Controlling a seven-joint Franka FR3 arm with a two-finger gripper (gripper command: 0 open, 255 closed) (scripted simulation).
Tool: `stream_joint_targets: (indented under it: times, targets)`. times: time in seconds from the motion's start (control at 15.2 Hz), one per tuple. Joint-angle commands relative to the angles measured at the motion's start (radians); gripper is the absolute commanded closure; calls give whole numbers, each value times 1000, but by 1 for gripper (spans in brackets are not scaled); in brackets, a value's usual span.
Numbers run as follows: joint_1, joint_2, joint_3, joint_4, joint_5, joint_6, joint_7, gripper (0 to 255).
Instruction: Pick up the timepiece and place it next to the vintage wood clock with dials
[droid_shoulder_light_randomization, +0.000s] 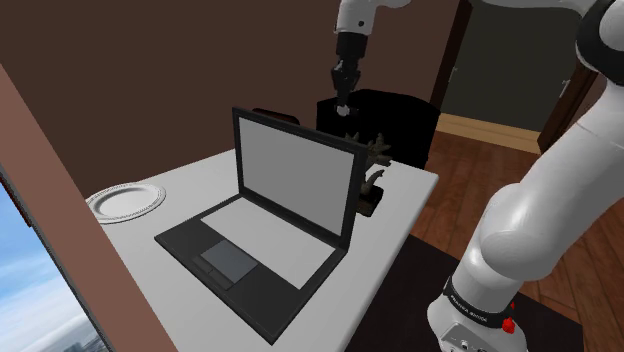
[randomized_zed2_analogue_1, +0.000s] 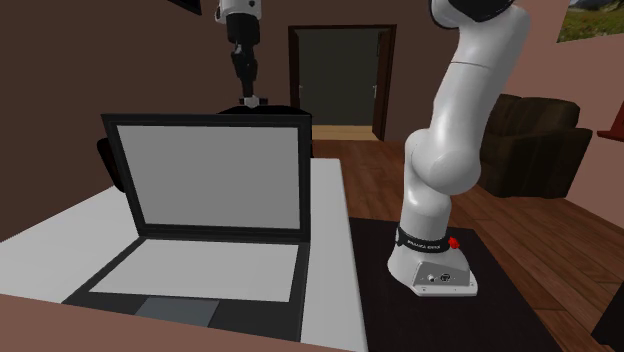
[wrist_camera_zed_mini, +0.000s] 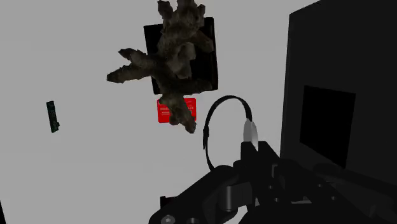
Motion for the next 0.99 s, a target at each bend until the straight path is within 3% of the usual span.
stream_joint_targets:
  times: [0.0, 0.4, 0.66, 0.92]
  targets:
    - [-3, 89, -13, 91, 9, -4, -18, 255]
    - [-28, 353, -48, 401, 50, -60, -73, 255]
    - [-68, 568, -60, 696, 94, -146, -101, 255]
    - [-61, 538, -58, 595, 86, -76, -105, 255]
